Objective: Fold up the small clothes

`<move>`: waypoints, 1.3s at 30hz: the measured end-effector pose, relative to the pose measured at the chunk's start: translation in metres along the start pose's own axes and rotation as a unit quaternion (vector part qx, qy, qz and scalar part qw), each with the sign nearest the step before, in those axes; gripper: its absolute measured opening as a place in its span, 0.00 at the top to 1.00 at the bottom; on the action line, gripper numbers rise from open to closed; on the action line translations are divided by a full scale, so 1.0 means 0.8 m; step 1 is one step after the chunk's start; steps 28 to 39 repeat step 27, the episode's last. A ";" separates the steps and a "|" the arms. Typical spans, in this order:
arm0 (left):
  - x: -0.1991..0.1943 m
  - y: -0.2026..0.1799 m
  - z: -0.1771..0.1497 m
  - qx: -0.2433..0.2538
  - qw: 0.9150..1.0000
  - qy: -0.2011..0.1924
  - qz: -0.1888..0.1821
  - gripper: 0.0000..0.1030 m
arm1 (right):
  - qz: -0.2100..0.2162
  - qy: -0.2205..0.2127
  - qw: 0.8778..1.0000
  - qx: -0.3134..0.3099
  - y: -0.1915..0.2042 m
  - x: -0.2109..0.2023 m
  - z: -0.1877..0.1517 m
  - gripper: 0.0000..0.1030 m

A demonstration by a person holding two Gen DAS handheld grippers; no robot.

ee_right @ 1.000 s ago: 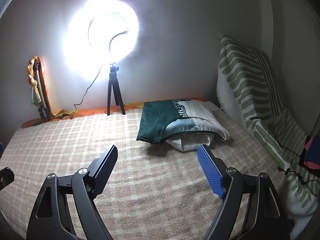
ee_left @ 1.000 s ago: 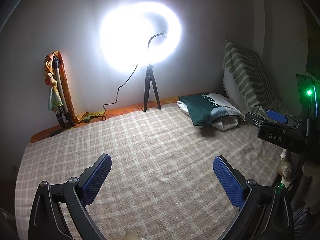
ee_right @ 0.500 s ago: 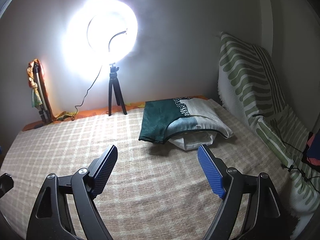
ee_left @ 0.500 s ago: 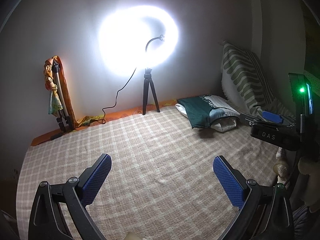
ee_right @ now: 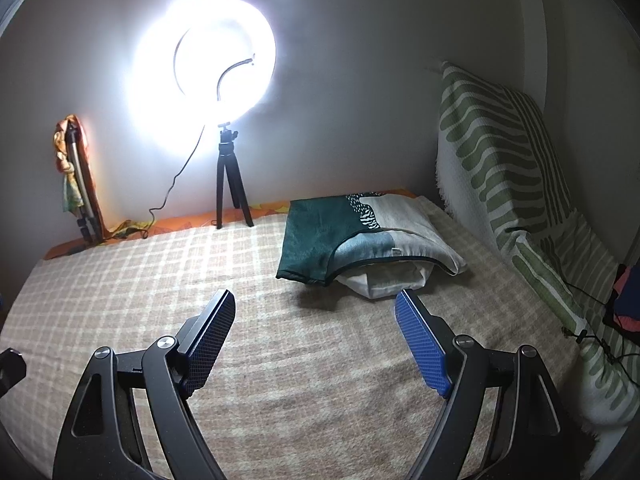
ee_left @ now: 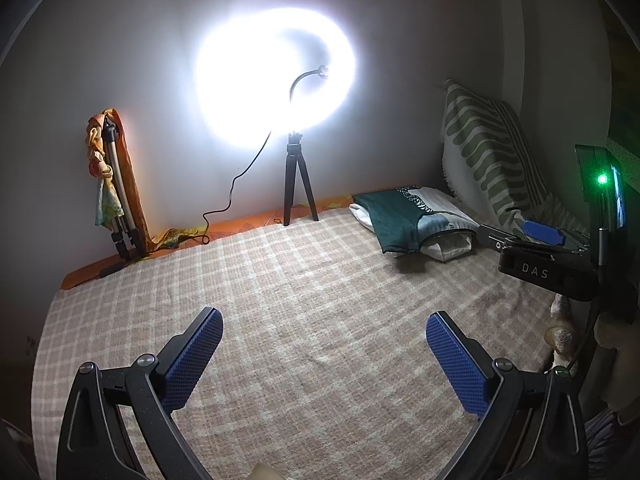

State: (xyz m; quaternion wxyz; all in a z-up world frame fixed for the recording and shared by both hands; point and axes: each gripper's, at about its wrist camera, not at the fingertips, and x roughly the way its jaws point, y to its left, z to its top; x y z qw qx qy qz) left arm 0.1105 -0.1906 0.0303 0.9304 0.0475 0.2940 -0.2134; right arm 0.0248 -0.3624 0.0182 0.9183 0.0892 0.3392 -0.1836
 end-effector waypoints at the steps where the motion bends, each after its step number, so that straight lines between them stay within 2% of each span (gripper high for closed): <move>1: 0.000 0.000 0.000 0.000 1.000 0.001 0.000 0.00 | 0.000 0.000 1.000 0.001 0.000 0.000 0.000 0.20; 39: 0.002 0.004 -0.004 -0.008 1.000 0.010 0.011 0.00 | 0.007 0.006 1.000 -0.007 0.009 0.004 -0.004 0.20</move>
